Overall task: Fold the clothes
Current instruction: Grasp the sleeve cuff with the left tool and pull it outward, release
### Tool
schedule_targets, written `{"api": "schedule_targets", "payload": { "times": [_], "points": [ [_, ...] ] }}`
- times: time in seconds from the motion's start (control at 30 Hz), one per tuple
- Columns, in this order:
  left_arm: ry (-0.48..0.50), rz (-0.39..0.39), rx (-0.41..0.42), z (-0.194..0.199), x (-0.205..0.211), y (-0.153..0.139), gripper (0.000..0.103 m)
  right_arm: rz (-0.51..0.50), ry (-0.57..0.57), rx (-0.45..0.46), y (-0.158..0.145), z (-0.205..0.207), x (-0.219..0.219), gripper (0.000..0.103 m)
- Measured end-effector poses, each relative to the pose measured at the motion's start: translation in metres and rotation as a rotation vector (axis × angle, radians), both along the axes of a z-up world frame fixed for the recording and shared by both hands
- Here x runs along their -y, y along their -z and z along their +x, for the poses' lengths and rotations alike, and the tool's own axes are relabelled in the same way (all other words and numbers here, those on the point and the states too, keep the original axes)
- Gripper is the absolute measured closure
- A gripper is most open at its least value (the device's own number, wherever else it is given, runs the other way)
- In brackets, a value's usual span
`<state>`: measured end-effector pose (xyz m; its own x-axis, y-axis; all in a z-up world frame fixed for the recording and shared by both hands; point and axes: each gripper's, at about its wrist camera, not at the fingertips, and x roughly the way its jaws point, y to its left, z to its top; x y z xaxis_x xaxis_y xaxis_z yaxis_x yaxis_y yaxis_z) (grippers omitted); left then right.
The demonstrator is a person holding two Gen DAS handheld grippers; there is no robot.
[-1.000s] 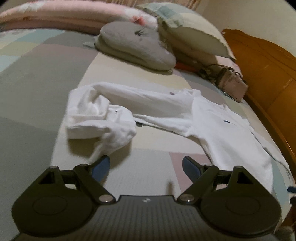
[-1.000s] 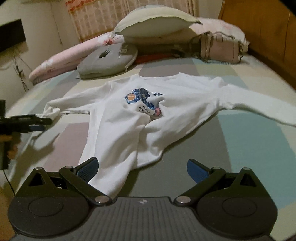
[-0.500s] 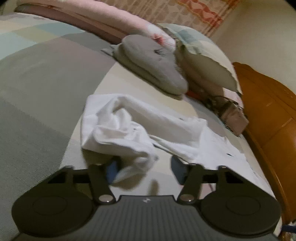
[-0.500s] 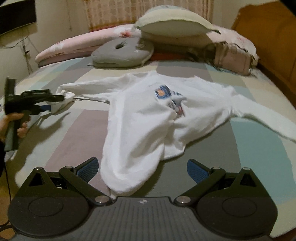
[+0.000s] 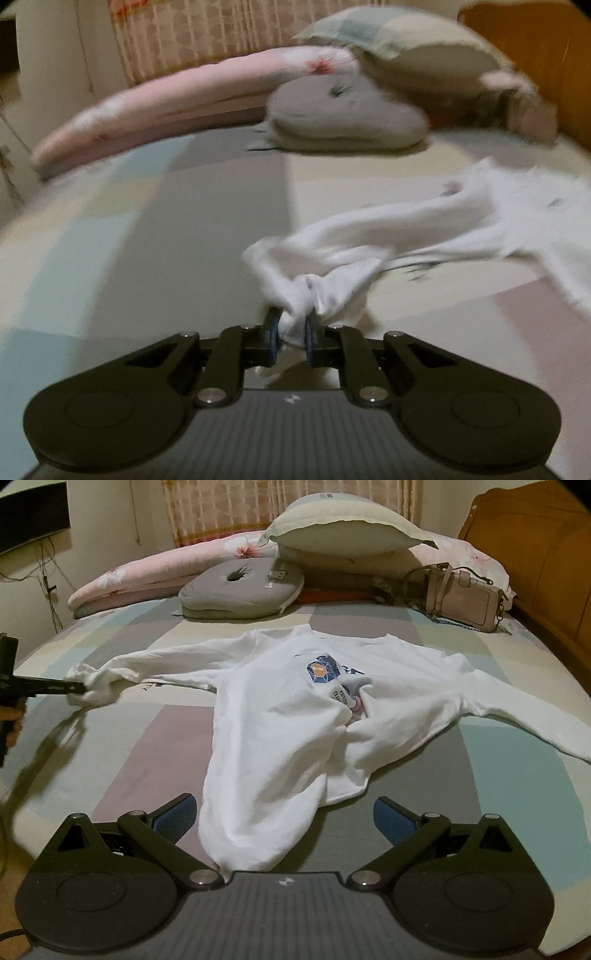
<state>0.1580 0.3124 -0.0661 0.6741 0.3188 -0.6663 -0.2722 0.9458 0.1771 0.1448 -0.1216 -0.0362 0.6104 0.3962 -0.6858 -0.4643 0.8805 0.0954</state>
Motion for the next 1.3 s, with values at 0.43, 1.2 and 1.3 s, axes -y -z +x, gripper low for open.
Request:
{"api": "schedule_targets", "payload": {
  "times": [0.43, 1.2, 1.3],
  "points": [
    [-0.091, 0.369, -0.137, -0.004, -0.035, -0.006, 0.082, 0.028, -0.042, 0.0, 0.0, -0.004, -0.008, 0.0],
    [-0.099, -0.156, 0.066, -0.036, -0.044, -0.031, 0.063, 0.097, -0.028, -0.101, 0.02, 0.008, -0.009, 0.0],
    [-0.016, -0.177, 0.086, 0.007, -0.028, -0.031, 0.071, 0.096, -0.021, -0.104, 0.021, 0.008, -0.008, 0.0]
  ]
}}
